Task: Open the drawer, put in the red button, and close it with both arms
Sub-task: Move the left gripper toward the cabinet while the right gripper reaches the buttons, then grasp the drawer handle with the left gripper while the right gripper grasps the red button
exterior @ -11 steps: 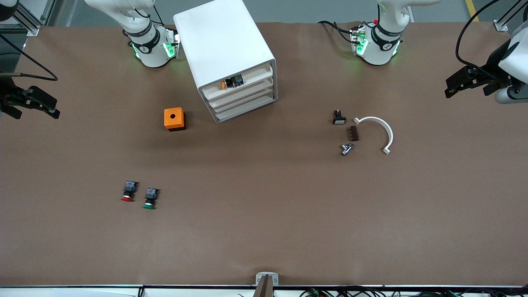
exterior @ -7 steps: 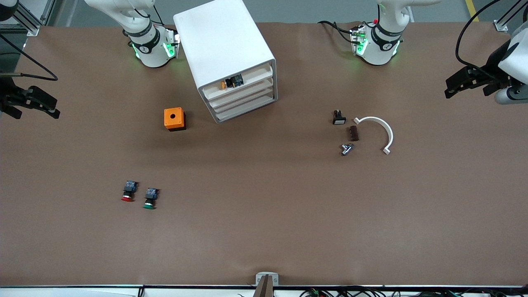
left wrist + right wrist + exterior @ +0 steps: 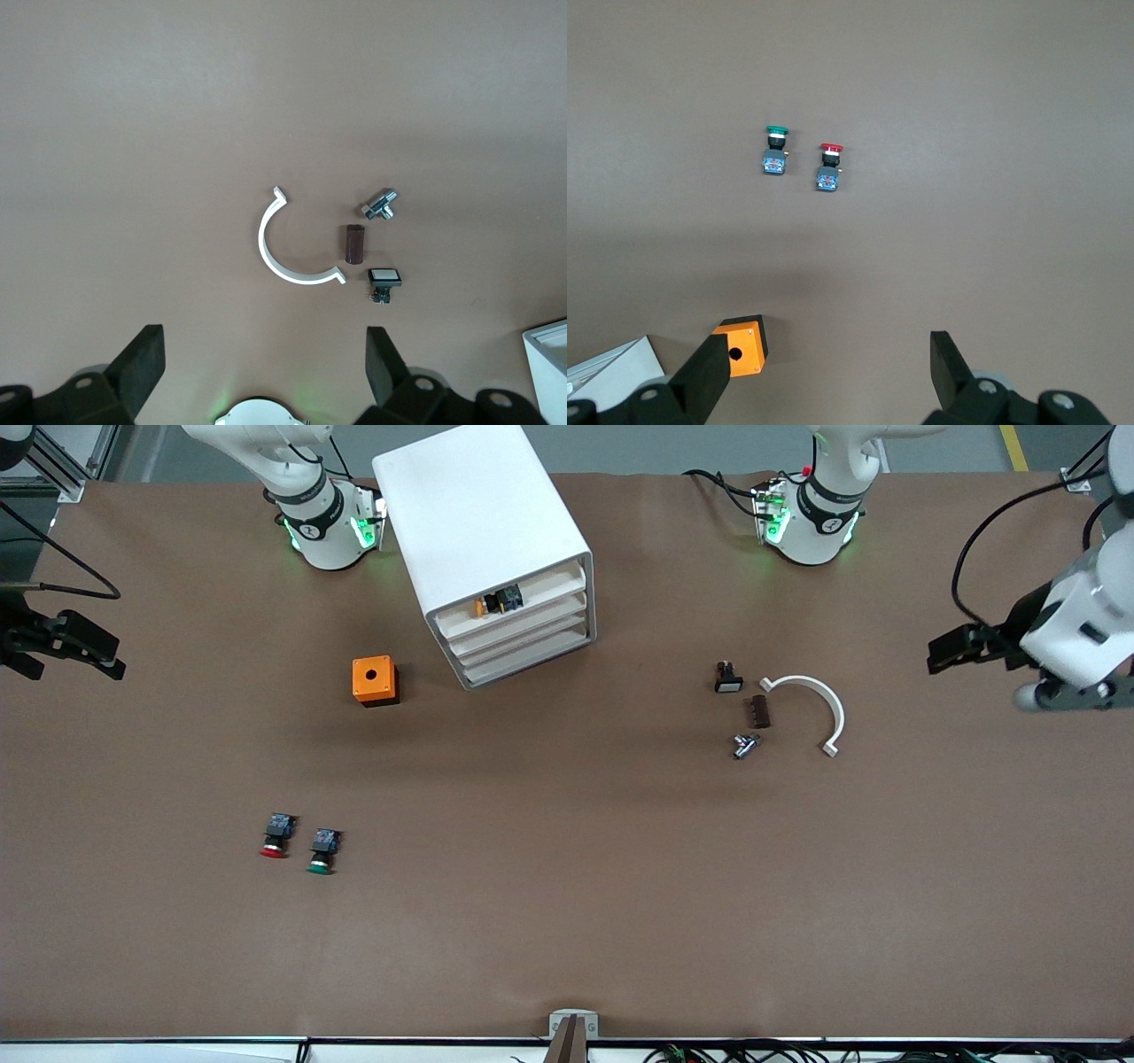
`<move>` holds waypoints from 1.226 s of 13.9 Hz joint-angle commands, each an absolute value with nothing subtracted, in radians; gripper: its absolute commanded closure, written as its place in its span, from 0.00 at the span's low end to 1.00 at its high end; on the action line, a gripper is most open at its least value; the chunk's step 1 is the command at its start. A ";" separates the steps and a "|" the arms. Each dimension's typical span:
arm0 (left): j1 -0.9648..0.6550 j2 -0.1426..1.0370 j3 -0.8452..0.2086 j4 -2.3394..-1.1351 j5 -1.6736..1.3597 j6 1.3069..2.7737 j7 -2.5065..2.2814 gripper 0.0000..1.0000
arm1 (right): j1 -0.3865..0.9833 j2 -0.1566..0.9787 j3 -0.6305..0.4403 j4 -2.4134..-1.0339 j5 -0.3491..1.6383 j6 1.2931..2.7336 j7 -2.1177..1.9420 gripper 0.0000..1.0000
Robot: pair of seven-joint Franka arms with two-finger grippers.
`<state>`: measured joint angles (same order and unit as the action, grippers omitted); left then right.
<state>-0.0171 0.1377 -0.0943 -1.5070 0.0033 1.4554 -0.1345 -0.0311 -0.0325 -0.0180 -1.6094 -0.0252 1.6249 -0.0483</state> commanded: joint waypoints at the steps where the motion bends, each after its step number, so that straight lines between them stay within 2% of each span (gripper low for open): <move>1: -0.041 0.262 -0.106 -1.438 -0.008 1.474 -0.193 0.00 | -0.041 -0.019 -0.009 -1.614 -0.026 1.635 -0.058 0.00; 5: -0.129 0.428 -0.107 -1.382 -0.011 1.526 -0.395 0.00 | -0.041 0.044 -0.009 -1.614 -0.035 1.695 -0.066 0.00; 12: -0.303 0.603 -0.106 -1.382 -0.090 1.578 -0.997 0.00 | -0.054 0.257 -0.011 -1.611 -0.015 1.784 -0.051 0.00; 17: -0.429 0.702 -0.106 -1.384 -0.155 1.582 -1.393 0.00 | -0.075 0.422 -0.012 -1.629 0.055 1.972 -0.048 0.00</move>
<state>-0.3797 0.6667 -0.1141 -1.4128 -0.1400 1.5881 -1.2588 -0.0514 0.3637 -0.0218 -1.6355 0.0148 1.9173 -0.0507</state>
